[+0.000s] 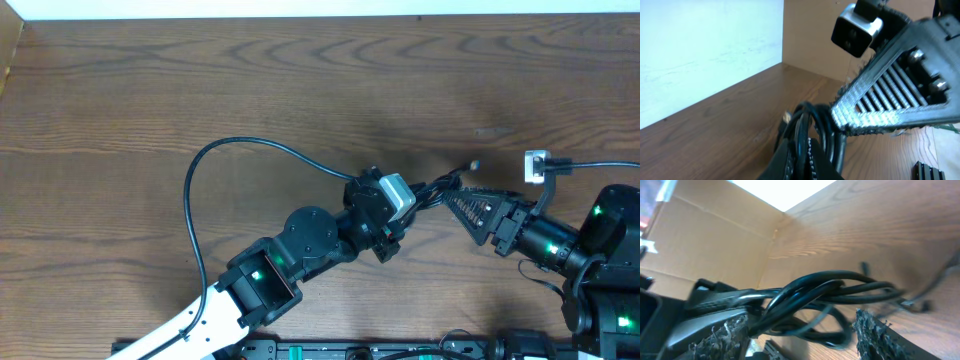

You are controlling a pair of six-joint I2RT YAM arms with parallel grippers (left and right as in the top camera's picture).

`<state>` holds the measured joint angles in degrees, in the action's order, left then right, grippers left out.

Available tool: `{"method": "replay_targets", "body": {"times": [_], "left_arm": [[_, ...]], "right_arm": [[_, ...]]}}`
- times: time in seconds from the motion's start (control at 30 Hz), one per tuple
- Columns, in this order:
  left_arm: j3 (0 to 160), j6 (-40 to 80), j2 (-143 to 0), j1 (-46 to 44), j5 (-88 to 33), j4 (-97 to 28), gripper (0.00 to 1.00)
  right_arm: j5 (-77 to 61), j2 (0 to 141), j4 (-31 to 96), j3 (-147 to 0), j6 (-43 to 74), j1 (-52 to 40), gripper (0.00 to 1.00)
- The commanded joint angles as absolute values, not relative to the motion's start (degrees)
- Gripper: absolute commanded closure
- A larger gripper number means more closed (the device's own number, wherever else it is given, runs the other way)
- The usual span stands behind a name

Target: Untangle cables

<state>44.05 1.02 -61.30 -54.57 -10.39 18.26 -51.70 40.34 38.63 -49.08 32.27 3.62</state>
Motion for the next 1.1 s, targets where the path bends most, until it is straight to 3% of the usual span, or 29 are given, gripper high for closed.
{"method": "replay_targets", "body": {"times": [0.0,0.53,1.07], "left_arm": [[44.86,-0.16,-60.58,-54.74,-11.68,20.21,0.93],[44.86,0.36,-60.55,-54.74,-15.0,24.29,0.92],[44.86,6.72,-60.53,-54.5,-14.98,31.64,0.93]], "right_arm": [[-46.35,40.62,40.66,-49.39,30.15,3.64,0.38],[-43.83,47.4,49.54,-49.39,22.13,3.64,0.43],[-40.42,48.34,50.59,-49.39,16.43,3.66,0.4]]}}
